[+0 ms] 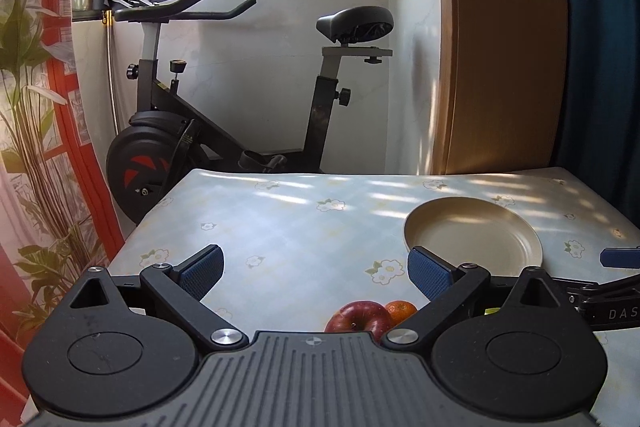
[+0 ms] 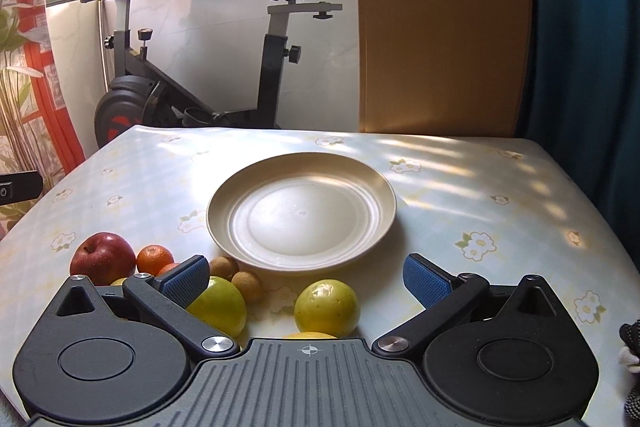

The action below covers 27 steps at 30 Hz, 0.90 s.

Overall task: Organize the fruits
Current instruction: 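Move the left tool toward the red apple beside the cream plate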

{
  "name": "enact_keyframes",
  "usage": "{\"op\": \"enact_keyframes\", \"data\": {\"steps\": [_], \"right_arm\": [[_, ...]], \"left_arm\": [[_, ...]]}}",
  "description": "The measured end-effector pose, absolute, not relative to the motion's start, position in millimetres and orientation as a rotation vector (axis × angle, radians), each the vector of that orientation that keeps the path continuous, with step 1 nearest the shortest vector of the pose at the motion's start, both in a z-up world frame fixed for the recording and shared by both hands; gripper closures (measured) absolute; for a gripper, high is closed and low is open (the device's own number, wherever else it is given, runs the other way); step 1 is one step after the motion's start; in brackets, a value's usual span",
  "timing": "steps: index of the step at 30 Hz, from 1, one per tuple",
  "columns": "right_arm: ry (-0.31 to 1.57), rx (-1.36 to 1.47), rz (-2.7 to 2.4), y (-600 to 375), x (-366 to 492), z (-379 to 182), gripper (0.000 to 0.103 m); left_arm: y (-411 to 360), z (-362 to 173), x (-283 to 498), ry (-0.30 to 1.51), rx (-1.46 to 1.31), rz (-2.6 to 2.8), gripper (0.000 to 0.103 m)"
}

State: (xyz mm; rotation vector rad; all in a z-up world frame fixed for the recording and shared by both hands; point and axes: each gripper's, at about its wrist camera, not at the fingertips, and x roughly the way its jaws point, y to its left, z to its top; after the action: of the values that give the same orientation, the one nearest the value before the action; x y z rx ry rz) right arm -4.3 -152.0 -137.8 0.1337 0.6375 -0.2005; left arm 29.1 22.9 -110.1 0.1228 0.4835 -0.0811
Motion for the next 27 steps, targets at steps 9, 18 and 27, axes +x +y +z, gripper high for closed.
{"op": "enact_keyframes", "data": {"steps": [9, 18, 27], "right_arm": [[0.649, 0.166, -0.172, -159.3, -8.0, -142.4, 0.000], [0.655, 0.183, -0.152, -160.7, -7.5, -143.0, 0.000], [0.660, 0.197, -0.109, -158.0, -0.2, -143.4, 0.003]], "left_arm": [[34.2, -111.2, 36.8, 0.544, 0.085, -0.064, 0.004], [42.7, -119.8, 42.2, 0.614, 0.054, -0.049, 0.011], [56.8, -112.5, 46.4, 0.614, 0.011, -0.036, 0.021]]}}
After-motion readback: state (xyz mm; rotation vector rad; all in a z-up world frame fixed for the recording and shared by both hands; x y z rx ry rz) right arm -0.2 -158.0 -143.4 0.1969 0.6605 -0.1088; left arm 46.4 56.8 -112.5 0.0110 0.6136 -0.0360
